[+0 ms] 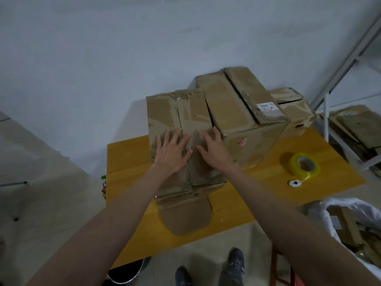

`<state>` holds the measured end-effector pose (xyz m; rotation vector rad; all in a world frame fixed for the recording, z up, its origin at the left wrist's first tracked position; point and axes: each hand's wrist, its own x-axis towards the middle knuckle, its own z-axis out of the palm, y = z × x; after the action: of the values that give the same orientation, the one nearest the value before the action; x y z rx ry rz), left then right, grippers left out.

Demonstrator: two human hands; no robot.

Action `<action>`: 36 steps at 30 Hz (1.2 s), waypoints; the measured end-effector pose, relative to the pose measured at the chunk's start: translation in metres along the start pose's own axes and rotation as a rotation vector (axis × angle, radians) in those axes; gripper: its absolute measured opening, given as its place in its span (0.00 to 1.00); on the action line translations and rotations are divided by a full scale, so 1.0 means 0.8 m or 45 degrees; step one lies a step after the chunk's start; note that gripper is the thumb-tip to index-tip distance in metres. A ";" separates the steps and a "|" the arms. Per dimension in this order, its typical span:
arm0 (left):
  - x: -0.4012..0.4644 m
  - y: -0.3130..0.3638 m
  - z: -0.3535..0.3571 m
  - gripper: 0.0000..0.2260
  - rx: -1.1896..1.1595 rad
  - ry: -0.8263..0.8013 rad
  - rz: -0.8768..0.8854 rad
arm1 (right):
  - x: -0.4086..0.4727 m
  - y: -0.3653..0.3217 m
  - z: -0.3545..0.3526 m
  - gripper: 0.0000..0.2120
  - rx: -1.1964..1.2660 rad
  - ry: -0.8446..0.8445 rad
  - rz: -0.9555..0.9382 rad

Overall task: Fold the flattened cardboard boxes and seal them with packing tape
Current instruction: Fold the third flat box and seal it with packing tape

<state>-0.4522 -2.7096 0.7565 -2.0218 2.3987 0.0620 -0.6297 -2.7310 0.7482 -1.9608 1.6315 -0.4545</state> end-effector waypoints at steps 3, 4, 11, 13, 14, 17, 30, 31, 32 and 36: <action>-0.007 0.004 -0.011 0.28 0.002 0.009 0.012 | -0.008 -0.008 -0.014 0.23 -0.033 0.061 -0.043; -0.008 0.006 -0.014 0.28 0.007 0.009 0.015 | -0.011 -0.010 -0.018 0.22 -0.048 0.085 -0.060; -0.005 0.040 -0.049 0.28 -0.018 0.075 0.068 | -0.034 -0.014 -0.063 0.17 -0.071 0.157 -0.083; 0.010 0.065 -0.067 0.27 -0.030 0.135 0.150 | -0.043 -0.003 -0.091 0.18 -0.107 0.228 -0.077; 0.020 0.083 -0.075 0.27 -0.027 0.146 0.192 | -0.049 0.007 -0.109 0.18 -0.146 0.273 -0.066; 0.053 0.159 -0.089 0.28 -0.011 0.165 0.349 | -0.075 0.062 -0.163 0.19 -0.235 0.373 0.025; 0.131 0.460 0.082 0.29 -0.071 -0.191 0.617 | -0.148 0.393 -0.225 0.24 -0.292 0.227 0.565; 0.139 0.471 0.098 0.29 -0.053 -0.230 0.593 | -0.143 0.412 -0.223 0.24 -0.291 0.199 0.577; 0.148 0.480 0.111 0.29 -0.040 -0.269 0.570 | -0.138 0.430 -0.221 0.25 -0.293 0.174 0.590; 0.182 0.503 0.159 0.30 -0.021 -0.357 0.516 | -0.109 0.496 -0.208 0.26 -0.305 0.086 0.615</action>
<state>-0.8762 -2.7809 0.6360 -1.3864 2.5739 0.3408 -1.0576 -2.7249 0.6493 -1.6345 2.2039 -0.1413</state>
